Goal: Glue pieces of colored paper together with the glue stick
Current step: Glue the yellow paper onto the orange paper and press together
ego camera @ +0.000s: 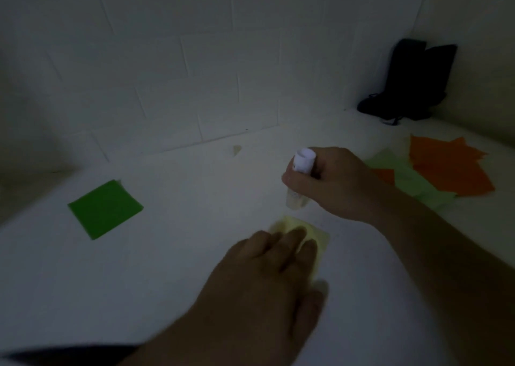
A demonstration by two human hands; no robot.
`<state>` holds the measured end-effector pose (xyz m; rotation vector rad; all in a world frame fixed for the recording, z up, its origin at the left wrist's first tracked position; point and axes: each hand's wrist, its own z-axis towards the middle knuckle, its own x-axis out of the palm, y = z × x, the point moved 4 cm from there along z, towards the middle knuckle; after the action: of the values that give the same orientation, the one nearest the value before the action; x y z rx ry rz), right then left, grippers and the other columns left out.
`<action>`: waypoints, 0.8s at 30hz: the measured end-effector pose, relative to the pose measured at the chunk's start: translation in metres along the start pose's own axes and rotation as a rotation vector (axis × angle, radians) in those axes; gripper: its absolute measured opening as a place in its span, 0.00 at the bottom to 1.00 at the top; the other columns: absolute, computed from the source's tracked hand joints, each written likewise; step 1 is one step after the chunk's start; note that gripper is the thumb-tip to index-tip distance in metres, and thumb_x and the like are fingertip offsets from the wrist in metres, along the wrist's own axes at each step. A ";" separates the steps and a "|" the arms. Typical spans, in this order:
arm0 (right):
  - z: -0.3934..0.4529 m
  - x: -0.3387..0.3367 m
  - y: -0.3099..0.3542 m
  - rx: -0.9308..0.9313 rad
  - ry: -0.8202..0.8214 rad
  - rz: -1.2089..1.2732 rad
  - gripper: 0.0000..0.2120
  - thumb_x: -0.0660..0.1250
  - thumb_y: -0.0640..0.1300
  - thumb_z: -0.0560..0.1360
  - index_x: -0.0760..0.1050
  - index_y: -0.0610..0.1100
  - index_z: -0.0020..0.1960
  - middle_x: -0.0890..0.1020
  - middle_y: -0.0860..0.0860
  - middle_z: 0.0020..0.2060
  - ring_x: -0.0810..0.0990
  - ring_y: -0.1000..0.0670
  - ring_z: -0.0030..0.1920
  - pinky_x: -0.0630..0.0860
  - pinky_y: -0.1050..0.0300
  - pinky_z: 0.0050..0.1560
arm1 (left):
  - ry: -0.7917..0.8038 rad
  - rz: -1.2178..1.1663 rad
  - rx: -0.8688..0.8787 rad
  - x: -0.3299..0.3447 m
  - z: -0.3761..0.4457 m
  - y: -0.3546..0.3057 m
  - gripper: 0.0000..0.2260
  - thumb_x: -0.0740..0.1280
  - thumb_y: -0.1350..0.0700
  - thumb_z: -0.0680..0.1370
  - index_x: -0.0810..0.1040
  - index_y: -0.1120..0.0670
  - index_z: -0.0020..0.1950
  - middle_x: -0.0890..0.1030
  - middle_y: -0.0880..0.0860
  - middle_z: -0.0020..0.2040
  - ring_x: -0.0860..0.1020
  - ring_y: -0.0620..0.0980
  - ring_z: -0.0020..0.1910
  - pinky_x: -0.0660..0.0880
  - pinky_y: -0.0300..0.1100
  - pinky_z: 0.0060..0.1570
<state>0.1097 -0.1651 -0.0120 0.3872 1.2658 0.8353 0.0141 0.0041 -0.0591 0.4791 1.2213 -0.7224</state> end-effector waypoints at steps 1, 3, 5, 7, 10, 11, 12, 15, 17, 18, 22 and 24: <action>0.000 0.000 -0.001 0.001 0.007 0.001 0.12 0.68 0.57 0.76 0.82 0.49 0.45 0.85 0.51 0.39 0.83 0.52 0.41 0.80 0.47 0.47 | 0.027 0.023 -0.038 0.001 -0.002 -0.005 0.27 0.53 0.38 0.84 0.76 0.51 0.74 0.76 0.52 0.73 0.79 0.56 0.63 0.79 0.51 0.58; 0.000 0.000 -0.002 -0.002 0.034 -0.014 0.13 0.68 0.58 0.77 0.81 0.49 0.43 0.85 0.52 0.39 0.83 0.52 0.41 0.80 0.46 0.48 | 0.072 0.025 -0.102 0.003 -0.001 -0.012 0.29 0.51 0.36 0.83 0.76 0.51 0.74 0.76 0.51 0.73 0.78 0.57 0.64 0.78 0.52 0.56; 0.000 0.002 -0.003 -0.015 0.060 -0.037 0.16 0.67 0.61 0.76 0.80 0.49 0.42 0.84 0.53 0.39 0.83 0.53 0.41 0.79 0.46 0.48 | 0.070 0.017 -0.151 0.002 0.002 -0.014 0.31 0.47 0.36 0.83 0.75 0.51 0.74 0.76 0.51 0.73 0.78 0.57 0.64 0.77 0.53 0.56; 0.000 0.005 -0.002 -0.019 0.078 -0.030 0.15 0.66 0.60 0.76 0.80 0.49 0.42 0.84 0.53 0.39 0.82 0.54 0.41 0.79 0.47 0.49 | 0.066 0.019 -0.178 0.000 0.003 -0.017 0.31 0.44 0.36 0.84 0.74 0.51 0.75 0.76 0.51 0.73 0.77 0.57 0.65 0.76 0.53 0.56; 0.000 0.010 0.000 -0.025 0.091 -0.006 0.12 0.67 0.56 0.78 0.81 0.50 0.42 0.85 0.54 0.38 0.83 0.55 0.40 0.79 0.51 0.48 | 0.050 -0.032 -0.184 -0.001 0.002 -0.017 0.29 0.45 0.37 0.85 0.69 0.51 0.78 0.77 0.48 0.72 0.74 0.54 0.64 0.73 0.51 0.58; -0.001 0.011 0.001 -0.025 0.099 -0.005 0.11 0.68 0.56 0.78 0.80 0.50 0.41 0.85 0.55 0.38 0.82 0.57 0.40 0.78 0.53 0.47 | 0.035 -0.049 -0.180 0.000 0.002 -0.015 0.28 0.47 0.39 0.85 0.68 0.52 0.78 0.79 0.47 0.69 0.73 0.54 0.62 0.72 0.50 0.57; -0.002 0.012 0.002 -0.025 0.110 -0.005 0.11 0.68 0.55 0.78 0.80 0.50 0.41 0.85 0.55 0.38 0.82 0.57 0.40 0.78 0.54 0.46 | 0.018 -0.049 -0.172 0.000 0.001 -0.014 0.27 0.49 0.40 0.85 0.68 0.53 0.77 0.80 0.48 0.66 0.74 0.54 0.61 0.72 0.50 0.56; -0.005 0.016 0.004 -0.029 0.135 -0.047 0.12 0.69 0.55 0.78 0.80 0.48 0.42 0.85 0.54 0.38 0.82 0.57 0.39 0.76 0.59 0.45 | 0.024 -0.034 -0.152 0.001 -0.002 -0.014 0.25 0.52 0.42 0.85 0.72 0.54 0.75 0.79 0.49 0.69 0.76 0.56 0.63 0.74 0.49 0.57; -0.005 0.017 0.005 -0.040 0.127 -0.091 0.13 0.68 0.56 0.78 0.80 0.47 0.43 0.84 0.52 0.37 0.81 0.57 0.39 0.74 0.63 0.43 | 0.045 -0.025 -0.142 0.001 -0.003 -0.015 0.25 0.51 0.41 0.85 0.72 0.53 0.75 0.76 0.49 0.73 0.74 0.56 0.66 0.73 0.50 0.59; -0.004 0.018 0.004 -0.044 0.123 -0.099 0.14 0.68 0.56 0.78 0.80 0.46 0.43 0.84 0.52 0.37 0.81 0.57 0.38 0.72 0.65 0.41 | 0.060 -0.025 -0.143 0.000 -0.003 -0.016 0.26 0.50 0.40 0.85 0.71 0.52 0.76 0.74 0.48 0.75 0.73 0.56 0.68 0.73 0.51 0.60; -0.003 0.022 0.003 -0.053 0.125 -0.105 0.15 0.68 0.58 0.78 0.78 0.47 0.42 0.83 0.52 0.37 0.80 0.58 0.37 0.69 0.69 0.36 | 0.106 -0.036 -0.153 -0.001 -0.003 -0.016 0.28 0.47 0.39 0.83 0.66 0.51 0.78 0.69 0.47 0.79 0.68 0.57 0.73 0.69 0.54 0.64; -0.002 0.024 0.003 -0.049 0.119 -0.095 0.14 0.69 0.57 0.78 0.78 0.48 0.42 0.82 0.52 0.36 0.79 0.58 0.37 0.68 0.70 0.36 | 0.122 -0.037 -0.154 -0.001 -0.004 -0.016 0.28 0.47 0.38 0.83 0.65 0.51 0.79 0.67 0.47 0.80 0.66 0.56 0.74 0.67 0.53 0.65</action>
<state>0.1081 -0.1463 -0.0266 0.2392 1.3605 0.8165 0.0002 -0.0040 -0.0584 0.3786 1.3917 -0.6318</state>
